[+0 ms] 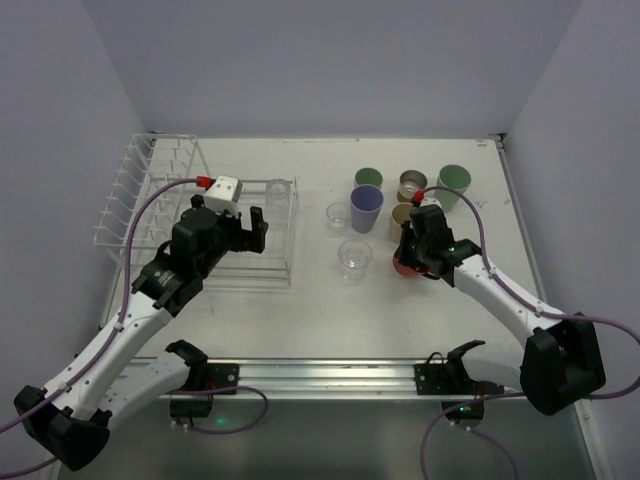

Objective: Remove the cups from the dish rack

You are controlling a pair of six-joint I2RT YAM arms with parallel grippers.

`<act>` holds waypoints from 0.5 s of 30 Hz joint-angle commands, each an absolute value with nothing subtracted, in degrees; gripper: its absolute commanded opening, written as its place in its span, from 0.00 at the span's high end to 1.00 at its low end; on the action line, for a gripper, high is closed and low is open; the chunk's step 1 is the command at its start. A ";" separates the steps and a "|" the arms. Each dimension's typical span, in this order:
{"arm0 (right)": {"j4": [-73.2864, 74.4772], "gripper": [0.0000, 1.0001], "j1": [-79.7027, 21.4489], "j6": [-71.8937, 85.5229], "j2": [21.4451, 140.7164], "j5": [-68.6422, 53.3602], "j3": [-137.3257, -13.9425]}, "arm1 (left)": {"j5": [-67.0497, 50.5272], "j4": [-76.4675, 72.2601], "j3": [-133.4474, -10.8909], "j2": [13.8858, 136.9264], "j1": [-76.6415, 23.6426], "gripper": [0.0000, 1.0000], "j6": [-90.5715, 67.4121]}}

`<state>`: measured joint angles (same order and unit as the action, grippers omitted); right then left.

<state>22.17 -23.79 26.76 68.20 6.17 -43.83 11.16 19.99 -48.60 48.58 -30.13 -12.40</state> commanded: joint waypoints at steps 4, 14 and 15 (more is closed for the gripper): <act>17.84 0.94 -25.22 24.70 72.07 7.82 -47.90 | 19.07 22.15 -49.39 51.68 -30.06 0.00 -13.88; 15.56 0.62 -27.95 22.50 75.24 7.92 -48.78 | 18.81 21.02 -55.19 57.64 -30.06 0.00 -22.05; 15.47 0.60 -27.95 22.50 75.15 7.30 -48.78 | 18.98 20.31 -56.15 58.53 -30.06 0.00 -22.50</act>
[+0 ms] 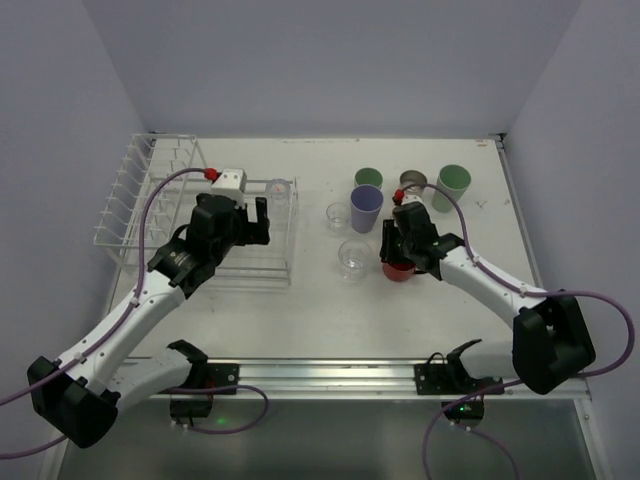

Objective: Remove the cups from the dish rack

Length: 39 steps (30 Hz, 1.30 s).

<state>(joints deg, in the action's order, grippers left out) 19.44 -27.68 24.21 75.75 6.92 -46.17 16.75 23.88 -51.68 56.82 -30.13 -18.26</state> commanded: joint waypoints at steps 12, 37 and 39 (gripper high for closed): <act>8.79 0.44 -28.04 24.43 63.11 2.72 -41.31 | 24.61 8.79 -64.42 77.07 -29.80 0.01 -24.61; 5.80 0.54 -28.04 25.58 57.22 2.46 -38.41 | 16.96 7.64 -69.87 94.48 -24.61 0.20 -22.32; 4.84 0.54 -28.04 25.58 56.52 2.20 -37.88 | 17.58 8.44 -70.31 94.66 -24.35 0.21 -22.50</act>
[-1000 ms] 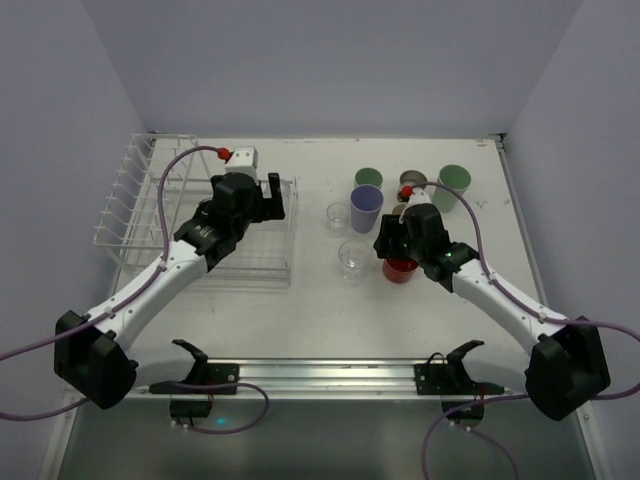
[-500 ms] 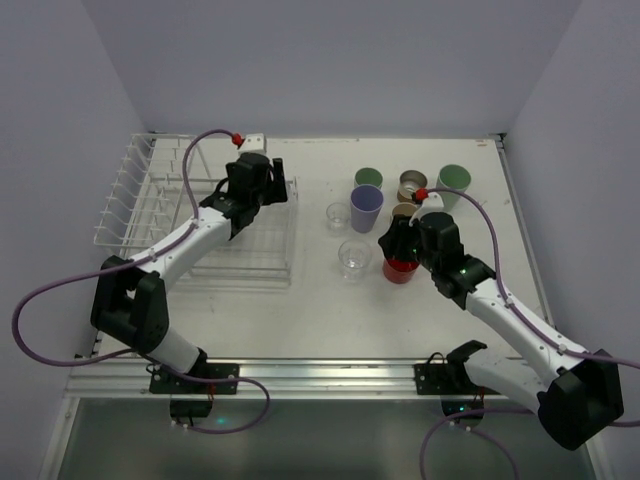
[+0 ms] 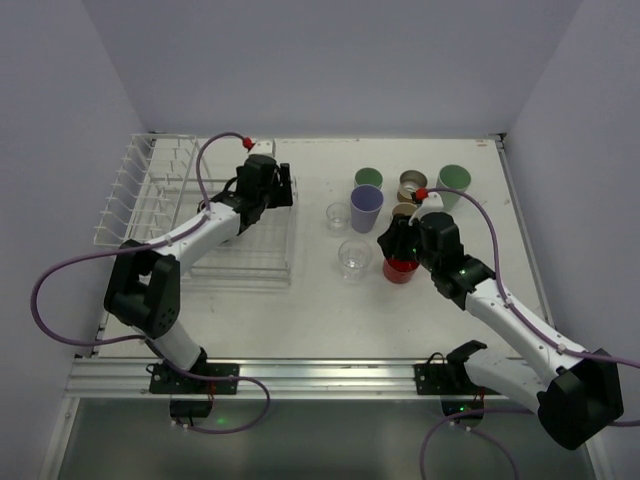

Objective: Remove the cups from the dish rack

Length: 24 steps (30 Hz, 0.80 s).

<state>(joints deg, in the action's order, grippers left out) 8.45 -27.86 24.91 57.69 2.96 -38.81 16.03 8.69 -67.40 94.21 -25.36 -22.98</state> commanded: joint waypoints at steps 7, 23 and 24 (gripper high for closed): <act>3.96 0.54 -28.04 25.58 56.95 1.41 -37.62 | 22.50 10.02 -70.32 93.87 -23.47 0.25 -21.88; 2.20 0.55 -28.04 25.66 54.93 0.44 -36.57 | 17.57 7.82 -73.56 99.76 -23.29 0.22 -20.21; 2.02 0.55 -28.04 25.75 54.58 0.35 -36.48 | 17.93 7.82 -73.48 99.67 -23.29 0.33 -20.30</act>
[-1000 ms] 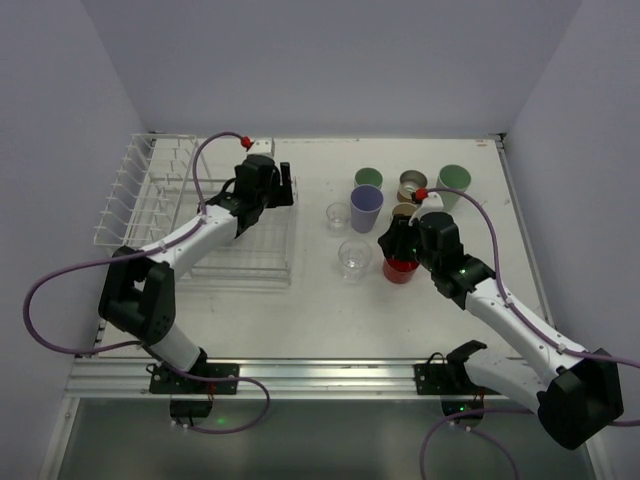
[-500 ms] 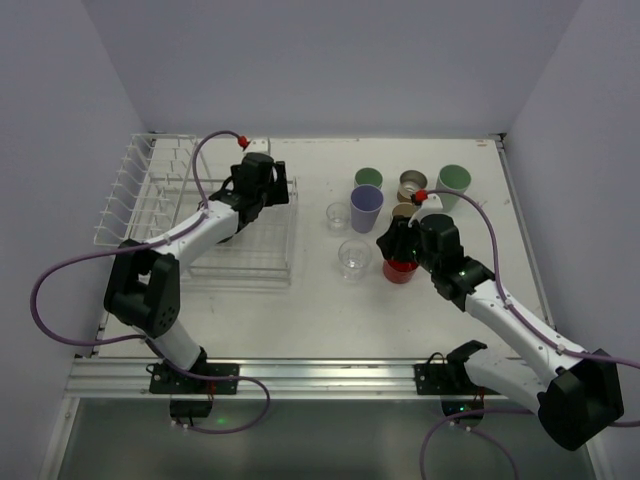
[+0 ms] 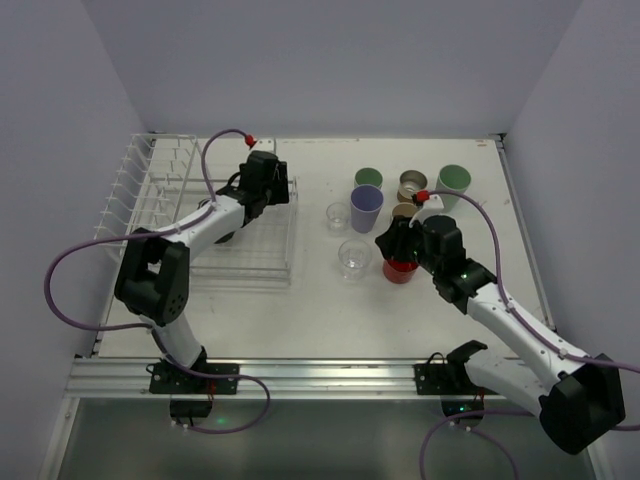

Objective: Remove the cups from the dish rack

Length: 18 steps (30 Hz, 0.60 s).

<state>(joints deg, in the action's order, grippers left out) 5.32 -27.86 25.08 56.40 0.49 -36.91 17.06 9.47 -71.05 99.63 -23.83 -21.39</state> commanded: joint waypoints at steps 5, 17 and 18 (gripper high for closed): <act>-1.92 0.53 -28.04 26.45 50.02 -0.52 -34.29 | 19.42 6.51 -71.81 94.76 -23.20 0.53 -20.92; -22.13 0.09 -28.39 38.99 44.20 -21.86 -30.15 | 3.02 -1.38 -61.11 71.38 -23.38 0.64 -27.85; -24.06 0.09 -28.65 40.42 44.99 -23.02 -29.97 | 0.03 -2.97 -59.69 69.02 -23.38 0.64 -30.65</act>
<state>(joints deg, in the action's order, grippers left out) -12.60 -28.03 33.32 43.88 -15.51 -30.87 10.44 4.84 -64.20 73.34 -23.73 -24.64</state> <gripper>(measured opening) 0.899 0.686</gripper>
